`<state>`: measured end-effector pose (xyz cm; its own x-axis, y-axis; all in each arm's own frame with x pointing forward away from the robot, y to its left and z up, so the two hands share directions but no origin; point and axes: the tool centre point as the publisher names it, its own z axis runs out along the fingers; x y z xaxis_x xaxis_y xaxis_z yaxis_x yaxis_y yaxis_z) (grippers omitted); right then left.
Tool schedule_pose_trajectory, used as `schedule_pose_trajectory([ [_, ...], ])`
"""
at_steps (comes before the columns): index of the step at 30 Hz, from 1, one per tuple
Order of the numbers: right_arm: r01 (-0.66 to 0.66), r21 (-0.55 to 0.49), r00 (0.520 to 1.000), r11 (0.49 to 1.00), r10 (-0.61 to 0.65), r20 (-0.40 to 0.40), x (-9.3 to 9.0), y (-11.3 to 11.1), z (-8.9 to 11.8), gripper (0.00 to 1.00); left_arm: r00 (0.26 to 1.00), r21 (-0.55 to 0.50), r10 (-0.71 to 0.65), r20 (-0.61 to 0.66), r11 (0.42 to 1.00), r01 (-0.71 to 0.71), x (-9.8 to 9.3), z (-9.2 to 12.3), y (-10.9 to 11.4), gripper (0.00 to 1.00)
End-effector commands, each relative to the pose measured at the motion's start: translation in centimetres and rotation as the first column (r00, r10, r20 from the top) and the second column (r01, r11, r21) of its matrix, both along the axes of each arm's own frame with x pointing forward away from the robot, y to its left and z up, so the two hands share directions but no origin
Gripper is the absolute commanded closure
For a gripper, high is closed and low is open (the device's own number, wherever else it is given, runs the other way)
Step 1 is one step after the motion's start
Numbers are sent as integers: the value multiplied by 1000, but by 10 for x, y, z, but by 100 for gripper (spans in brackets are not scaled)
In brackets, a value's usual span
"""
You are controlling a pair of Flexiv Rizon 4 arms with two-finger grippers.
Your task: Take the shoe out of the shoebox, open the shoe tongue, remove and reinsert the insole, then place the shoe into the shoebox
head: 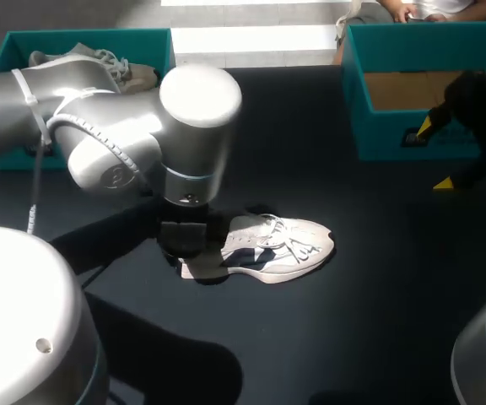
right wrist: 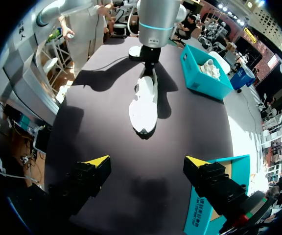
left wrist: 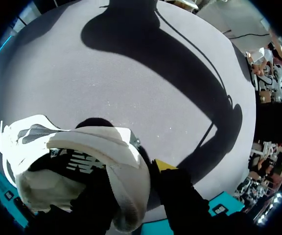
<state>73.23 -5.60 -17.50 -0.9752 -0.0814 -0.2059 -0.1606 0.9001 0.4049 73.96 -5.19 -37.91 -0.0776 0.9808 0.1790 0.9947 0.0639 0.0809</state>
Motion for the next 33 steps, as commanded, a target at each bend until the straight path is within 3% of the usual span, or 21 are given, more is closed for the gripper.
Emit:
schedule_pose_trajectory([
  [1,0,-3,1000,1000,0,-3,2,1,0,0,1000,-83,13,-15,996,-14,1,26,13,0],
  [8,0,-3,1000,1000,0,-3,2,1,0,0,999,-161,-3,-43,987,-3,1,54,16,0],
  [13,0,-3,1000,1000,0,-3,2,1,0,0,995,-277,11,-98,960,-38,-2,82,29,0],
  [17,0,-3,1000,1000,0,-3,2,1,0,0,973,-378,98,-207,910,-172,3,101,52,0],
  [20,0,-3,1000,1000,0,-3,2,1,0,0,934,-449,168,-315,841,-303,9,111,69,0],
  [24,0,-3,1000,1000,0,-3,2,1,0,0,875,-498,248,-416,742,-448,12,121,90,0],
  [33,0,-3,1000,1000,0,-3,2,1,0,0,875,-498,248,-416,742,-448,12,121,90,0],
])
